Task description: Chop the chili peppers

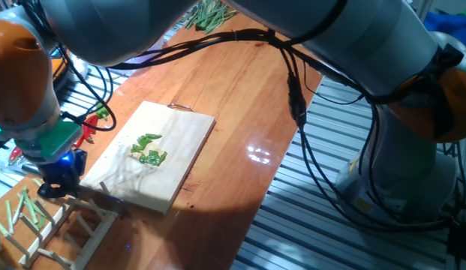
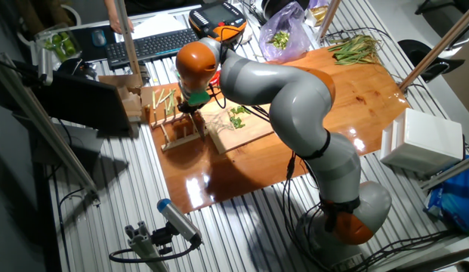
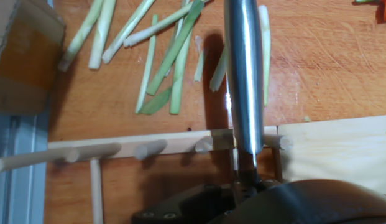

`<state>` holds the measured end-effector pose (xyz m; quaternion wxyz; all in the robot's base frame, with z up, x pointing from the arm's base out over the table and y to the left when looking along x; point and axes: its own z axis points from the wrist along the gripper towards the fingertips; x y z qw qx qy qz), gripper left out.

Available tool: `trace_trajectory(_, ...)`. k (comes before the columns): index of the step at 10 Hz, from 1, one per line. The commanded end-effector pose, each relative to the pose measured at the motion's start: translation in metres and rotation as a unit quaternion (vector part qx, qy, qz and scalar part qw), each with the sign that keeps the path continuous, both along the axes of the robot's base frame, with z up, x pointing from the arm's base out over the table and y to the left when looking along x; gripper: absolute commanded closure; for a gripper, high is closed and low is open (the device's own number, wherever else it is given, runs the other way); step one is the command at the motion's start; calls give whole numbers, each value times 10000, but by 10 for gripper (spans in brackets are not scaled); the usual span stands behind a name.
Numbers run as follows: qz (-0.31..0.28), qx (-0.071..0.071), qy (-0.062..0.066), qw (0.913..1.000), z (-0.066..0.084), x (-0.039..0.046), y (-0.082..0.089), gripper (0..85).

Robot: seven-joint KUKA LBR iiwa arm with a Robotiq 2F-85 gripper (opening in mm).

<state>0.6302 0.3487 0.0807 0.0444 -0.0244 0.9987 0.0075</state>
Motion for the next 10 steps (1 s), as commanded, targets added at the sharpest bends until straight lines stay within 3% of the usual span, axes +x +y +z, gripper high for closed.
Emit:
trace_trajectory(1,-15,1,19,10000,-14,4,-6,510)
trace_trajectory(2,-67,20,97,9999,13,9,-4,510)
trace_trajectory(5,-210,21,237,9995,315,-15,36,510)
trace_trajectory(7,-201,122,485,9985,717,-62,8,510)
trace_trajectory(8,-230,204,610,9977,1044,-113,-39,510)
trace_trajectory(9,-81,-8,656,9978,1309,-150,-110,510)
trace_trajectory(10,51,-80,601,9982,1472,-187,-204,680)
